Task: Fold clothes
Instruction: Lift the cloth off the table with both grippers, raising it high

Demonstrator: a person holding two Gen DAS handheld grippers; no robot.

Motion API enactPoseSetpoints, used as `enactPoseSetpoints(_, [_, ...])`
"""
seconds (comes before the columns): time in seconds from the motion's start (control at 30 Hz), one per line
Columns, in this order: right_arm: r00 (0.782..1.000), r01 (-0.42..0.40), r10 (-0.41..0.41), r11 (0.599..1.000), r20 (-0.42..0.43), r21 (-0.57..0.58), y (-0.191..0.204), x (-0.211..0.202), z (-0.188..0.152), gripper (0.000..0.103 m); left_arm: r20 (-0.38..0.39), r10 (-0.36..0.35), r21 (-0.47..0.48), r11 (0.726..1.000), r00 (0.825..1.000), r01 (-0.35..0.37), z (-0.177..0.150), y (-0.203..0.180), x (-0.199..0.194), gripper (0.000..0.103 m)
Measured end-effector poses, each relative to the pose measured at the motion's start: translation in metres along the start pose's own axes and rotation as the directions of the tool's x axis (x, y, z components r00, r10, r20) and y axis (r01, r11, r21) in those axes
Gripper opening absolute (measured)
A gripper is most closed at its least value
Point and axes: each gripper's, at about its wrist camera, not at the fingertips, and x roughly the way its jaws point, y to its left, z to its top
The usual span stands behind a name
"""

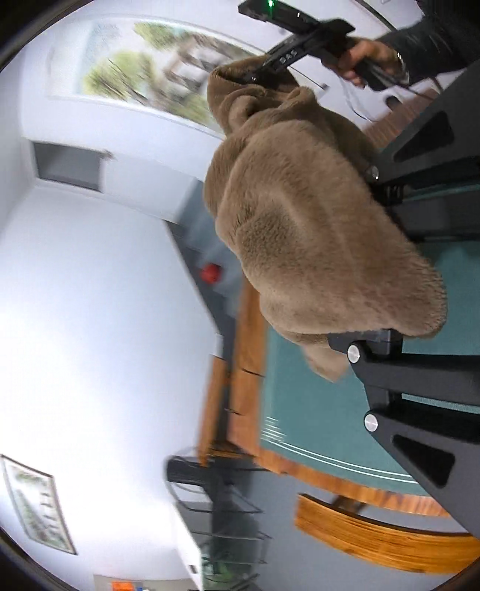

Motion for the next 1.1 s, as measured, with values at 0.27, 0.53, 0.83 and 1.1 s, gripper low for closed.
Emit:
enactPoseSetpoints(0.27, [0.923,0.120,-0.113,0.993,0.367,0.003,-0.011,-0.095,0.091,0.018,0.157,-0.211,0.009,0.977,0.965,0.212,0.013,-0.047,-0.066,0.019])
enactPoseSetpoints(0.53, [0.890,0.116,-0.069,0.990,0.451,-0.078,0.021,-0.126,0.113,0.018,-0.020,-0.298,-0.068,0.953,0.954,0.296,-0.048,-0.059,-0.026,0.043])
enactPoseSetpoints(0.83, [0.885,0.105,-0.029,0.985,0.465,-0.140,0.043,-0.148,0.114,0.018,-0.147,-0.364,-0.129,0.929,0.920,0.347,-0.097,-0.075,0.015,0.078])
enactPoseSetpoints(1.1, [0.869,0.130,-0.033,0.978,0.494,-0.164,0.041,-0.164,0.117,0.018,-0.213,-0.436,-0.109,0.900,0.874,0.422,-0.118,-0.103,0.026,0.080])
